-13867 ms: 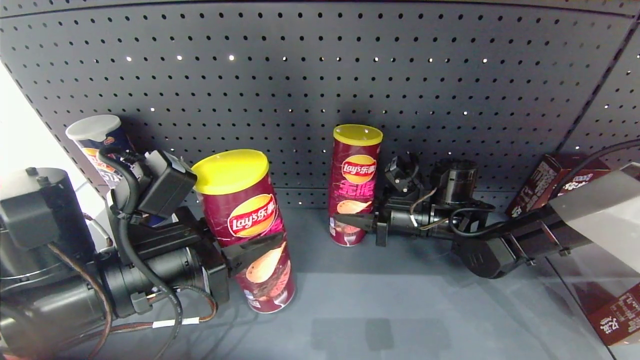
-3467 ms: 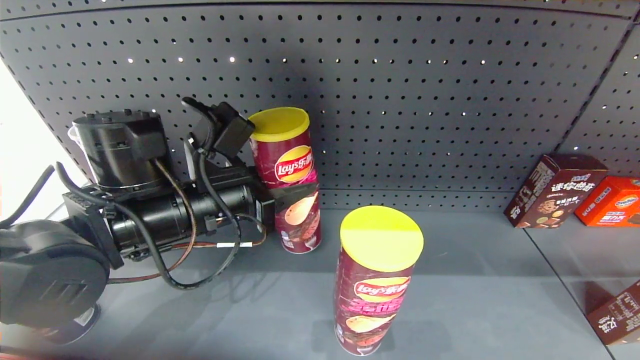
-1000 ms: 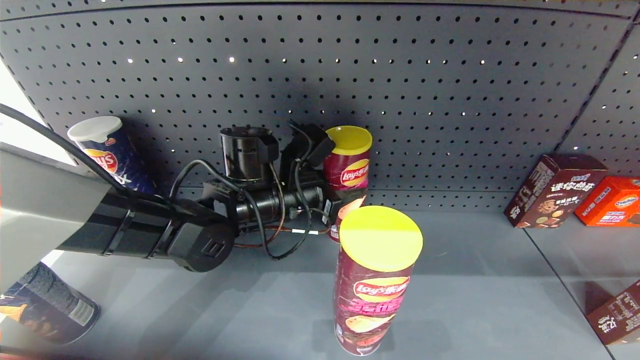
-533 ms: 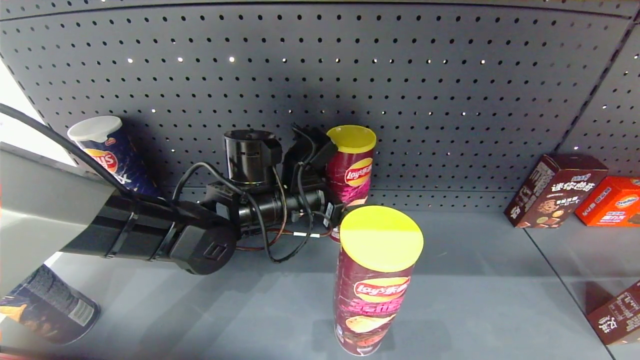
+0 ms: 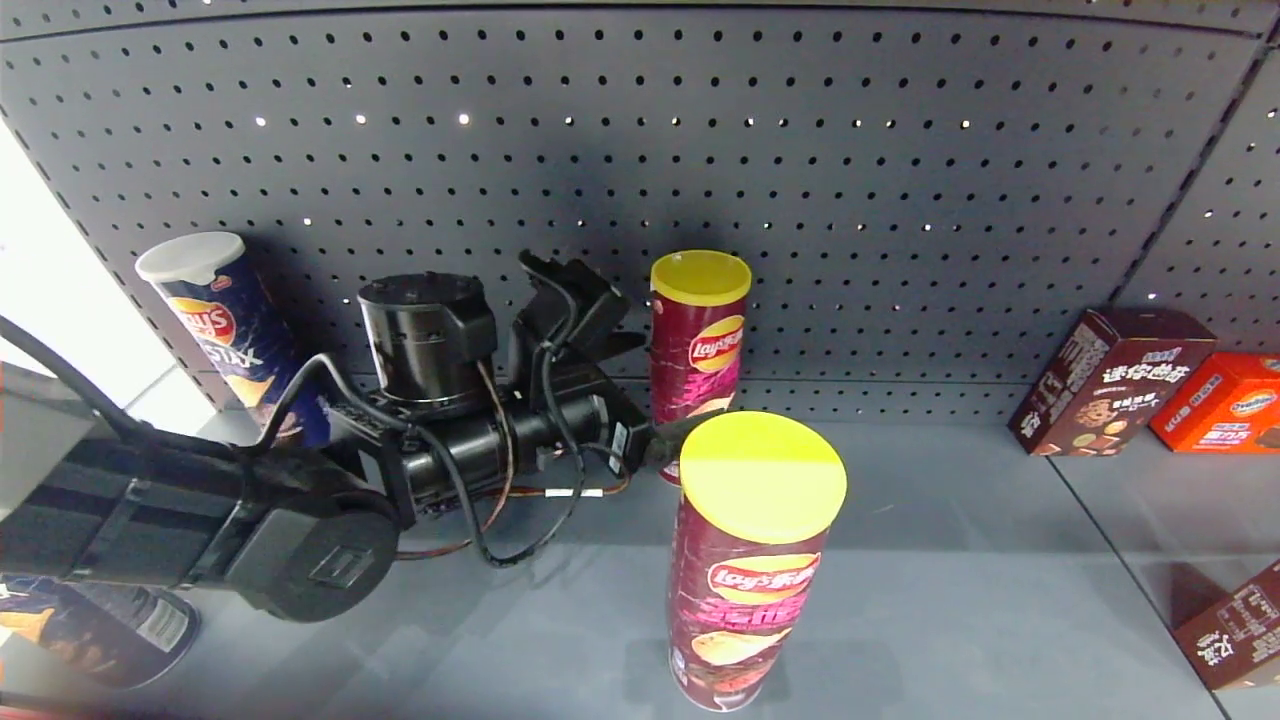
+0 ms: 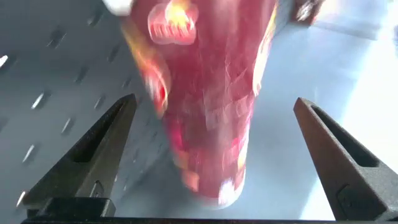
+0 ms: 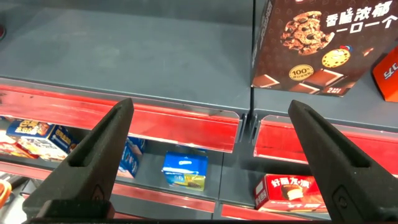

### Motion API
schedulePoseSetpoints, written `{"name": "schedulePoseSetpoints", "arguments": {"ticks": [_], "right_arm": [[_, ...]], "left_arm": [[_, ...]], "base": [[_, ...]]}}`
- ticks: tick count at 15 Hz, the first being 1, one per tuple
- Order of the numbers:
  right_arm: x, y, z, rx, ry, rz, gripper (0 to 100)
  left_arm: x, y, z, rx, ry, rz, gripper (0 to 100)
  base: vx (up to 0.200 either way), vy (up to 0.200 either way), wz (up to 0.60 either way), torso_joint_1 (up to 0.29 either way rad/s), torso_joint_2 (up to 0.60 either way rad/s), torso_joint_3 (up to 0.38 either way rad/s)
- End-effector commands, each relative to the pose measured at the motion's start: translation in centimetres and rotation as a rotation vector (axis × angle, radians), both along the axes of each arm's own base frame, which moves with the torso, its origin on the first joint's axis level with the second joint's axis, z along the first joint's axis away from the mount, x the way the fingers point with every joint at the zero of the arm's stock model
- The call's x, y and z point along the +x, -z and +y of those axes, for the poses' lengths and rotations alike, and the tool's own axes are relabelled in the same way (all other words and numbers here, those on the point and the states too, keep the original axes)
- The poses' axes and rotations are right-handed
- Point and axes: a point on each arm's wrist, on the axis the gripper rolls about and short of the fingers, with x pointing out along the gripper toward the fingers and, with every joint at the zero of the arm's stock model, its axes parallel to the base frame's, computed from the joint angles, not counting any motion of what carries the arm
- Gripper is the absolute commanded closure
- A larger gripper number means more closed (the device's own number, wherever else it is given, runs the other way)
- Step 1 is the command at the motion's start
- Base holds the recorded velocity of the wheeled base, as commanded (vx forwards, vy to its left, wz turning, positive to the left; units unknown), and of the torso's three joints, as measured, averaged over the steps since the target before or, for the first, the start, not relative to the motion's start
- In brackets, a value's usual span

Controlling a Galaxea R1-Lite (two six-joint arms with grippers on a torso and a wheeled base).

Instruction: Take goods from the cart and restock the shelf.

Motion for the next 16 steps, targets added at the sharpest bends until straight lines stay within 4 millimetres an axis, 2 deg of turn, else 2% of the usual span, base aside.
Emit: {"name": "schedulePoseSetpoints", "arguments": {"ticks": [1, 6, 13, 16], "right_arm": [[0.0, 0.0, 0.0, 0.0, -0.001, 0.001, 0], [0.0, 0.0, 0.0, 0.0, 0.001, 0.001, 0], [0.0, 0.0, 0.0, 0.0, -0.001, 0.001, 0], [0.0, 0.0, 0.0, 0.0, 0.001, 0.001, 0]], "left_arm": [[-1.6, -1.3, 1.4, -0.01, -0.06, -0.026, 0], [-2.0, -0.7, 1.9, 0.011, -0.174, -0.008, 0], [-1.6, -0.6, 1.9, 0.012, -0.201, -0.007, 0], [-0.9, -0.1, 1.4, 0.017, -0.204, -0.001, 0]], "base": [[0.0, 0.0, 0.0, 0.0, 0.0, 0.0], [0.0, 0.0, 0.0, 0.0, 0.0, 0.0], [0.0, 0.0, 0.0, 0.0, 0.0, 0.0], [0.0, 0.0, 0.0, 0.0, 0.0, 0.0]]}}
